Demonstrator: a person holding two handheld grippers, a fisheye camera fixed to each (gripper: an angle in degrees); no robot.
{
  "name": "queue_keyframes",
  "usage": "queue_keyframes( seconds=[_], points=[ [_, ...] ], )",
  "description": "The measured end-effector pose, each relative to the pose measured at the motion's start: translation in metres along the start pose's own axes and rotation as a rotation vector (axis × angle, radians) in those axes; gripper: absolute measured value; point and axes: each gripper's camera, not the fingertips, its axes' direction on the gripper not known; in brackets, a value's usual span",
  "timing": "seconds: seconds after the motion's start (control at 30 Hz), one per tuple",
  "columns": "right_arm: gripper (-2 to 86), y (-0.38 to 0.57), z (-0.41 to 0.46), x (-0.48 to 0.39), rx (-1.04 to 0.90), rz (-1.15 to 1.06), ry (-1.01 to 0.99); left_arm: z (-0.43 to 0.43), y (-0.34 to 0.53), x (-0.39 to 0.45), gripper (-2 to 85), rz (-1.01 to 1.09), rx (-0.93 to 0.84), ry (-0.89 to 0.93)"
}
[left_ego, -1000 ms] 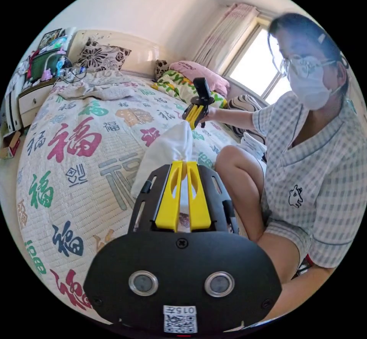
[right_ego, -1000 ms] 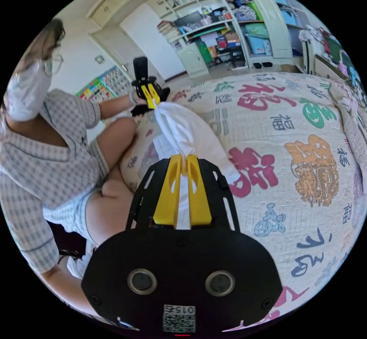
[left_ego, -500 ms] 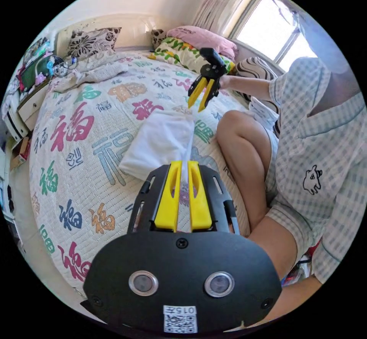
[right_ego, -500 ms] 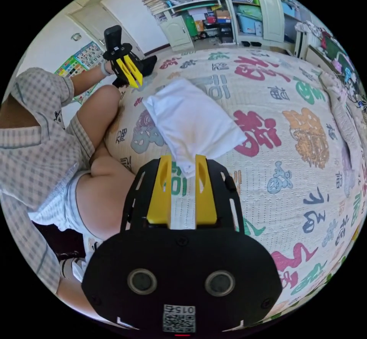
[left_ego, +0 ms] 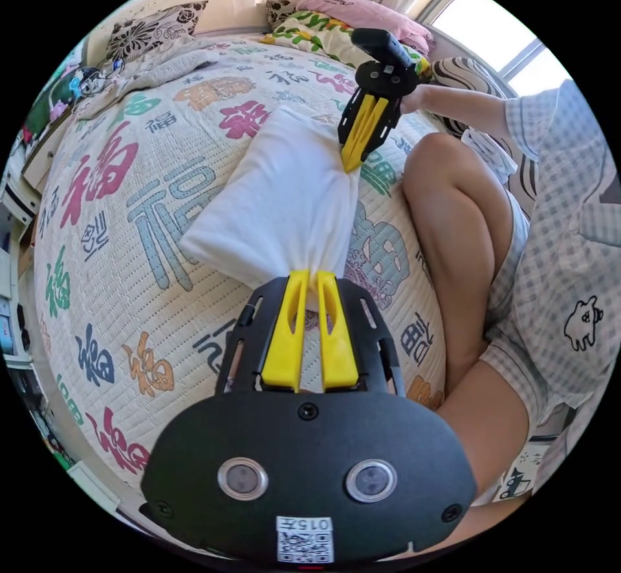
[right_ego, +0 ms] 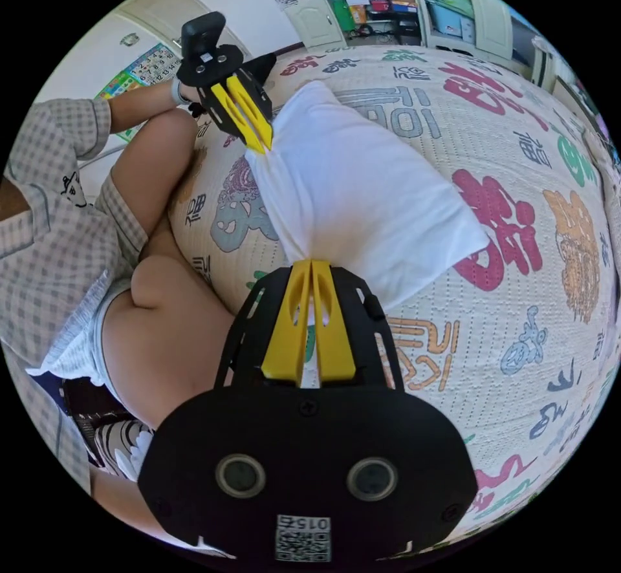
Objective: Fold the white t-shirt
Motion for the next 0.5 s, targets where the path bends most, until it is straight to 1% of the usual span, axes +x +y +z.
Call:
queue_keyframes(
  seconds=[0.1, 0.13, 0.2, 0.27, 0.33, 0.4, 0.43, 0.47, 0.5],
  points=[
    [0.2, -0.007, -0.005, 0.007, -0.04, -0.003, -0.034, -0.013, 0.011, -0.018, 2.1, -0.041, 0.002, 0.067],
    [0.8, -0.007, -0.01, 0.013, -0.036, 0.008, -0.076, -0.02, 0.017, -0.027, 2.7, -0.068, 0.014, 0.106],
    [2.9, -0.004, -0.027, 0.028, 0.041, 0.06, -0.14, -0.037, 0.029, -0.042, 4.7, -0.124, 0.068, 0.196],
    [8.6, 0.008, -0.056, 0.06, 0.23, 0.232, -0.169, -0.065, 0.057, -0.074, 9.7, -0.301, 0.203, 0.275],
    [12.6, 0.022, -0.068, 0.089, 0.337, 0.381, -0.169, -0.083, 0.082, -0.097, 13.6, -0.44, 0.292, 0.261],
    [13.5, 0.034, -0.065, 0.117, 0.4, 0.473, -0.217, -0.089, 0.101, -0.117, 15.9, -0.527, 0.318, 0.23],
    [13.9, 0.037, -0.053, 0.137, 0.408, 0.524, -0.313, -0.086, 0.109, -0.131, 16.6, -0.561, 0.321, 0.28],
    [13.9, 0.036, -0.036, 0.154, 0.399, 0.553, -0.439, -0.078, 0.116, -0.146, 17.0, -0.605, 0.333, 0.374],
    [13.8, 0.036, -0.031, 0.16, 0.417, 0.565, -0.48, -0.076, 0.119, -0.152, 16.9, -0.628, 0.356, 0.417]
  ],
)
